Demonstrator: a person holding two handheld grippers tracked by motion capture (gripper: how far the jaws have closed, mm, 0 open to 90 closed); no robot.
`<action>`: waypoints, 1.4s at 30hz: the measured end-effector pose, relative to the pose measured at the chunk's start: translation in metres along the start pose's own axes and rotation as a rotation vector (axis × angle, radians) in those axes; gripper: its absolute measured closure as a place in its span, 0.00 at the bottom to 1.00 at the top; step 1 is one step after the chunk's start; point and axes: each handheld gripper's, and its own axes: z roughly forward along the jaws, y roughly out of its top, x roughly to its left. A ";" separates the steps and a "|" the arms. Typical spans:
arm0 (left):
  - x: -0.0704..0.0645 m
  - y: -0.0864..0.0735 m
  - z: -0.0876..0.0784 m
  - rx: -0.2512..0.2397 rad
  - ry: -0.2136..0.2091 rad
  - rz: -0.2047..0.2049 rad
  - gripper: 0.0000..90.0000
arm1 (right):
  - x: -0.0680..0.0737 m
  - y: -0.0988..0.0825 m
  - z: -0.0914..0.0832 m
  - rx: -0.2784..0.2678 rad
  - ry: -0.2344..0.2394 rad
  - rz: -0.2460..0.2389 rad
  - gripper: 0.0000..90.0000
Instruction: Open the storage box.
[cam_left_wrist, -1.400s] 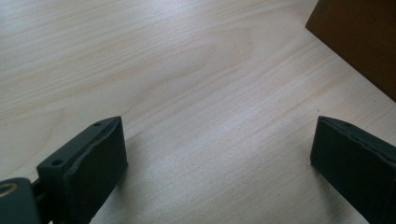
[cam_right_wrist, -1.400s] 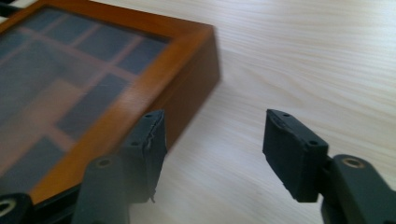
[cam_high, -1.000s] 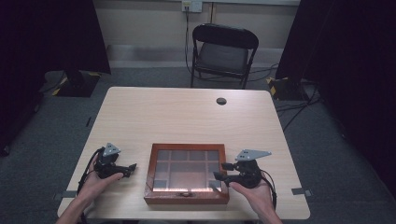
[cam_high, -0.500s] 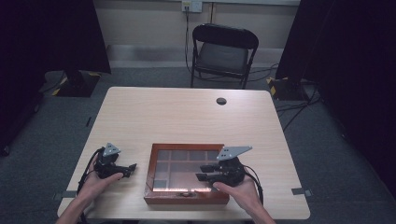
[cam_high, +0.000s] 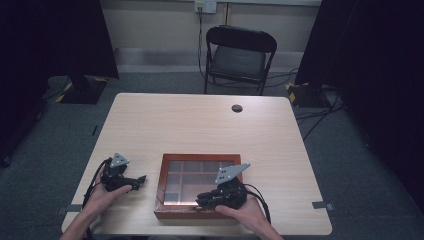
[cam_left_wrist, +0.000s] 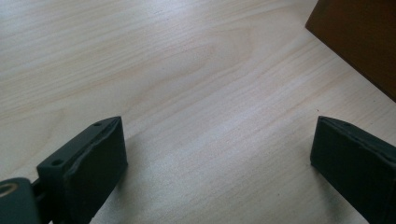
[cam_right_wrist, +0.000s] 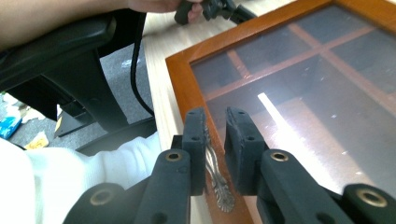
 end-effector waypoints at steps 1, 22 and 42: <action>0.000 0.000 0.000 0.000 0.000 0.000 0.03 | 0.000 0.000 0.000 0.000 0.000 0.000 0.87; 0.000 0.000 0.000 0.000 0.000 0.000 0.03 | -0.002 -0.015 0.011 0.032 0.024 0.000 0.91; 0.002 -0.003 -0.005 -0.011 -0.007 0.010 0.09 | -0.001 -0.010 0.012 0.040 0.029 -0.001 0.92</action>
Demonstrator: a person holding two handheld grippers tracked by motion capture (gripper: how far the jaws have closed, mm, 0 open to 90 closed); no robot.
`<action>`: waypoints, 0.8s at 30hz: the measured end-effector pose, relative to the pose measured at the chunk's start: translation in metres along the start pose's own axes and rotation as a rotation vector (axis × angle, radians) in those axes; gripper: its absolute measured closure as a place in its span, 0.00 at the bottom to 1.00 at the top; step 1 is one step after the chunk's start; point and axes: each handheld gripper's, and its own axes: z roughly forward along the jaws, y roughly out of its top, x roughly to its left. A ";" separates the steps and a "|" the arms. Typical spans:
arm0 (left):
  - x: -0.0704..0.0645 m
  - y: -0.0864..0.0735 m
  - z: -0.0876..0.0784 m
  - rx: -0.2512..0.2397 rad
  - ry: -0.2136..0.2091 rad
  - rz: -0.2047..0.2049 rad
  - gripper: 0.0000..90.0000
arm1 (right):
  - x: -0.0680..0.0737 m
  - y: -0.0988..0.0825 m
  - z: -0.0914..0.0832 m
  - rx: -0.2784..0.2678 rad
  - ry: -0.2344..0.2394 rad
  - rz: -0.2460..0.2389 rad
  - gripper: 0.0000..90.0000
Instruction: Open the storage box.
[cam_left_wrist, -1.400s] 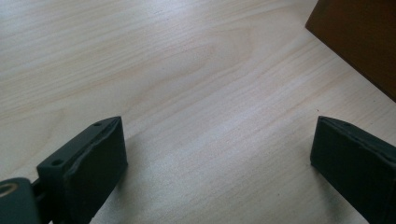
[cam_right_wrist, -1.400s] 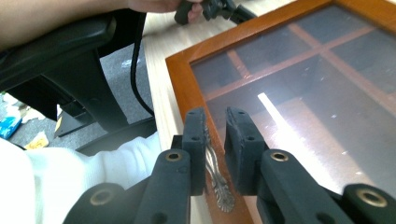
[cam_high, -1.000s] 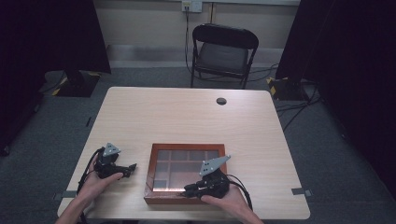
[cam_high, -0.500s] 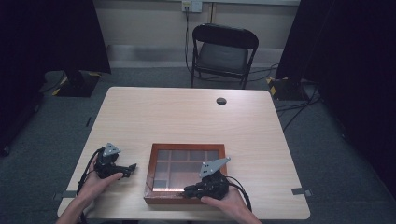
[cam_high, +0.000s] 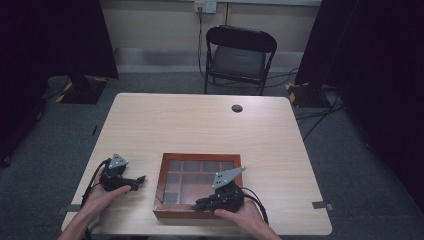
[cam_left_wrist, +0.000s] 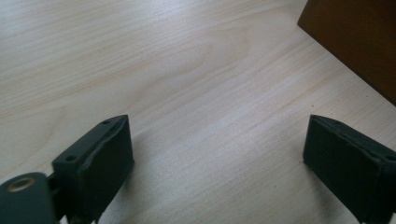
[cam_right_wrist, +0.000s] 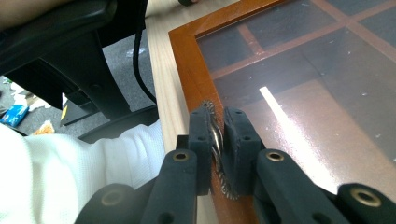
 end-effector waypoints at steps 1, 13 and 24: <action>0.000 0.000 0.000 0.000 0.000 0.000 0.10 | 0.000 0.000 0.000 0.000 0.000 0.000 0.92; -0.003 0.002 -0.006 -0.006 -0.071 -0.009 0.17 | 0.000 0.007 -0.005 0.000 0.007 0.006 0.92; -0.018 0.013 -0.019 -0.125 -0.177 0.032 0.18 | -0.001 0.016 -0.011 0.001 0.026 0.016 0.92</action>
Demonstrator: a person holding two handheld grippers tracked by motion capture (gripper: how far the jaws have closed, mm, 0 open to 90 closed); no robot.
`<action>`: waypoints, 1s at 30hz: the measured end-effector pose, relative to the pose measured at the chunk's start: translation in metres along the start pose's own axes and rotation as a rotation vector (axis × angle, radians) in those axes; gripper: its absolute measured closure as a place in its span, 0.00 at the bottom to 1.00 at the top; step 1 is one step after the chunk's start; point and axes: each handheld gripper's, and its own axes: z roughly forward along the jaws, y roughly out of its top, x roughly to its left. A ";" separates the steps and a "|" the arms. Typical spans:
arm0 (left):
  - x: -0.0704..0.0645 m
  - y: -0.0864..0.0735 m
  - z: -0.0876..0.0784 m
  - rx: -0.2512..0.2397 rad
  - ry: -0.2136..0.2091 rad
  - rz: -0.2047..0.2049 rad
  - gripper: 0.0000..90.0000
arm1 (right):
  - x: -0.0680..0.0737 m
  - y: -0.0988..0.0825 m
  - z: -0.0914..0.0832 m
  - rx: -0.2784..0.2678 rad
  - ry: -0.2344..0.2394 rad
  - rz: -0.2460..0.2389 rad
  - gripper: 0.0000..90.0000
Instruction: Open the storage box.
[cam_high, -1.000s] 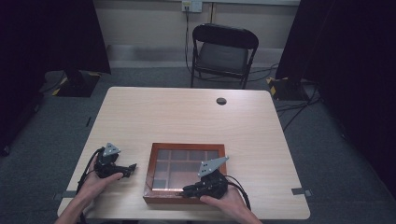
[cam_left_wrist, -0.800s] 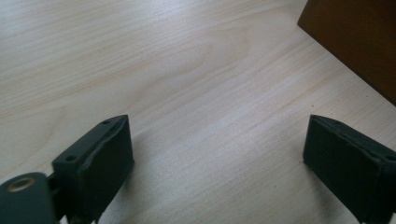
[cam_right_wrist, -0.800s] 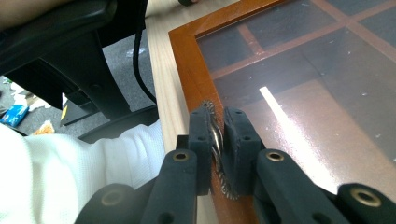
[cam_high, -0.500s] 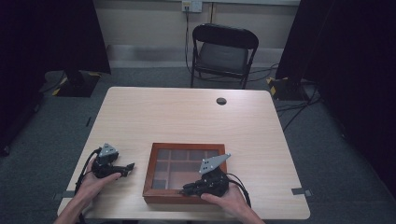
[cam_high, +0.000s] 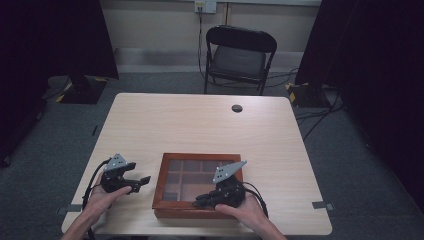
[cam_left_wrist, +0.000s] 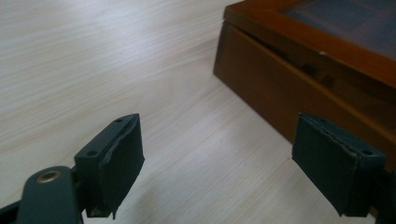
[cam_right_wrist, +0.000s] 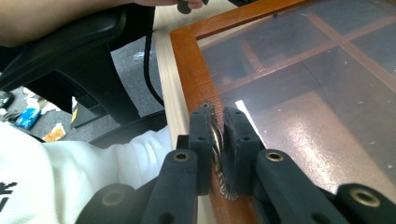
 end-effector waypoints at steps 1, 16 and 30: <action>-0.001 0.001 0.000 -0.005 -0.009 0.006 0.18 | 0.000 0.000 0.000 0.000 0.000 0.000 0.92; -0.014 0.007 -0.002 -0.054 -0.112 0.016 0.18 | -0.001 0.020 -0.013 0.020 0.014 -0.006 0.92; -0.027 0.010 0.000 -0.080 -0.174 0.072 0.18 | -0.002 0.029 -0.017 0.030 0.025 -0.001 0.92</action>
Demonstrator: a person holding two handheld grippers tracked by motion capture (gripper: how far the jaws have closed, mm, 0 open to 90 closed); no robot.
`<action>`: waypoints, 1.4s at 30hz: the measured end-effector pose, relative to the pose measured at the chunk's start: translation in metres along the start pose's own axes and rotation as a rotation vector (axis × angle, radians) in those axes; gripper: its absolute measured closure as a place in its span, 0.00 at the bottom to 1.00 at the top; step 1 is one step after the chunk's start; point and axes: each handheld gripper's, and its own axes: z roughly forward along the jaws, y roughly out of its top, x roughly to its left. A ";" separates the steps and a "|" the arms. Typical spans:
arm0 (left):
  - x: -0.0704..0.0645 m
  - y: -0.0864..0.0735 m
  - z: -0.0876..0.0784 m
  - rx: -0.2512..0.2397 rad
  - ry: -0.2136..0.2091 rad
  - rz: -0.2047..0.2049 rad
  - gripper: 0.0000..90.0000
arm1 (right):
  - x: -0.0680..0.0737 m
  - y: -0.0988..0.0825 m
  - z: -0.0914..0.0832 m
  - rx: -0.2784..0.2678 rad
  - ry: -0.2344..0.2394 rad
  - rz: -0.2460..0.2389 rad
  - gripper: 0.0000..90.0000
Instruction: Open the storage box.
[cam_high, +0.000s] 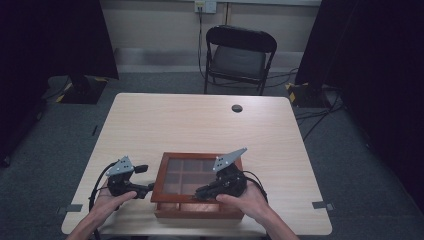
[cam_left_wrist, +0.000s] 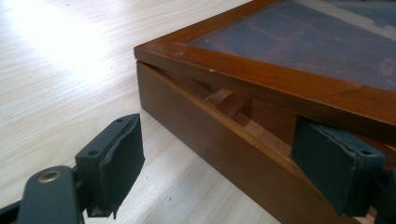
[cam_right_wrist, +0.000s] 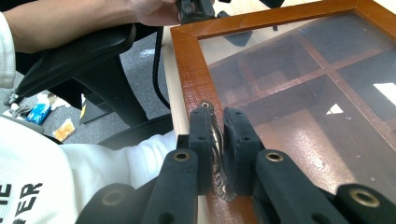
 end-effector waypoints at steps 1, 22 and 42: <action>0.000 0.000 0.000 0.000 0.000 0.000 0.19 | 0.000 0.000 0.000 0.000 0.000 0.000 0.92; -0.004 0.003 0.003 -0.025 -0.020 0.014 0.19 | -0.004 0.003 -0.004 -0.018 0.018 0.006 0.92; -0.007 0.008 0.002 -0.058 0.012 0.031 0.19 | -0.004 -0.010 -0.034 -0.168 -0.077 0.041 0.44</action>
